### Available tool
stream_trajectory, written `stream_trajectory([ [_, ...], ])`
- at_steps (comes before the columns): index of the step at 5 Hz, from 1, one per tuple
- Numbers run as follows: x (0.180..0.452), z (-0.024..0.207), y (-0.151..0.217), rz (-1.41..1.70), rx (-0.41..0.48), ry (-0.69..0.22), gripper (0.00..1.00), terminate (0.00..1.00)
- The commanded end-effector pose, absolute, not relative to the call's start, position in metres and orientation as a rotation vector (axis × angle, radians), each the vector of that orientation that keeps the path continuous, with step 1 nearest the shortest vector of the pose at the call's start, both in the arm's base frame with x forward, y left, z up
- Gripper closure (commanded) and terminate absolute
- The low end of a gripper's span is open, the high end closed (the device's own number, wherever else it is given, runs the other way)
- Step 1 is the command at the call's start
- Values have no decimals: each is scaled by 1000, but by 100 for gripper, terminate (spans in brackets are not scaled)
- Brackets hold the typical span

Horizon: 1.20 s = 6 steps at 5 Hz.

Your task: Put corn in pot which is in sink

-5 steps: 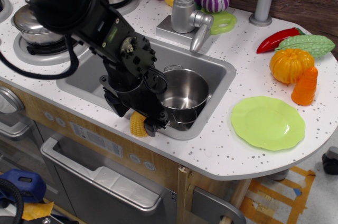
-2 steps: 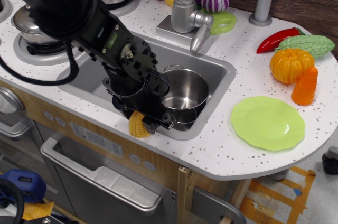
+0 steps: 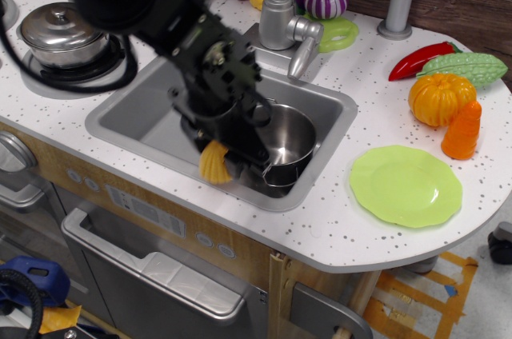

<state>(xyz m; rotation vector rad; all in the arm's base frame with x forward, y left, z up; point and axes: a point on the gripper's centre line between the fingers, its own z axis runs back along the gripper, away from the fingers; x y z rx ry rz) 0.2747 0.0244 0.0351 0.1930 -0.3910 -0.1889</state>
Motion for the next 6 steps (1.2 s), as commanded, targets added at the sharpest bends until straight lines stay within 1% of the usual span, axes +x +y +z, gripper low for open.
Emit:
stream_trajectory([
  [1, 315, 50, 20, -212, 218, -487, 100, 0],
  [2, 339, 49, 19, -225, 177, -483, 100, 0],
  [3, 353, 39, 15, -240, 166, -496, 100, 0],
  [4, 359, 30, 15, -273, 162, -519, 0, 0],
  [5, 359, 30, 15, -273, 162, -519, 0, 0],
  [6, 359, 30, 15, -273, 162, -519, 0, 100],
])
